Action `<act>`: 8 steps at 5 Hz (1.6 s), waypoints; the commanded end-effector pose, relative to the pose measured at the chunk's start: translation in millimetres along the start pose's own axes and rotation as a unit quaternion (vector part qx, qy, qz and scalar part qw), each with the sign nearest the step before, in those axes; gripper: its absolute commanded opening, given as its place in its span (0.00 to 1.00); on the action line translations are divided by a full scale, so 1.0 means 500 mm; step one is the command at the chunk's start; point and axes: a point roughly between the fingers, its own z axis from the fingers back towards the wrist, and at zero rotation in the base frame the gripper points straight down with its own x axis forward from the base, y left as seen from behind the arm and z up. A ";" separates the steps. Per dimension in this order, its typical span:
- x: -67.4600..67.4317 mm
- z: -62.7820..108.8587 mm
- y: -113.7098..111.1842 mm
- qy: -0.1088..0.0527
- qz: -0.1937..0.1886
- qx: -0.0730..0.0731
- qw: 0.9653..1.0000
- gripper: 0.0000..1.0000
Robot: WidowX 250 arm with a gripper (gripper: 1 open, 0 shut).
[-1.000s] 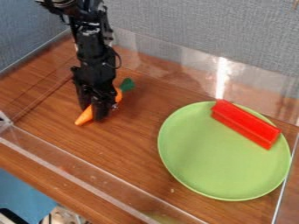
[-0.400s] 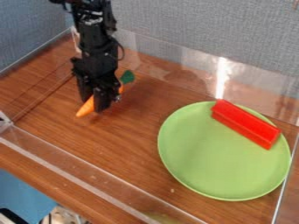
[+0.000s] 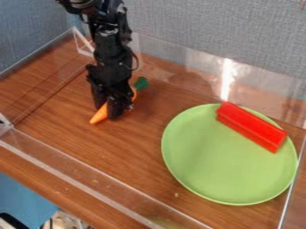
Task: Put the carrot on the left side
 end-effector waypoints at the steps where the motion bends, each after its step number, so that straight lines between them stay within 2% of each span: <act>1: -0.003 0.027 0.002 -0.019 0.016 0.009 1.000 1.00; 3: -0.024 0.058 0.012 -0.029 0.054 0.012 0.998 1.00; 4: -0.016 0.086 0.039 -0.041 0.060 0.015 0.997 1.00; 5: -0.006 0.115 0.058 -0.063 0.060 0.014 0.996 1.00; 6: -0.016 0.173 0.050 -0.082 0.061 0.017 0.995 1.00; 7: -0.025 0.204 0.031 -0.092 0.063 0.010 0.994 1.00; 8: -0.021 0.204 0.031 -0.101 0.063 -0.001 0.993 1.00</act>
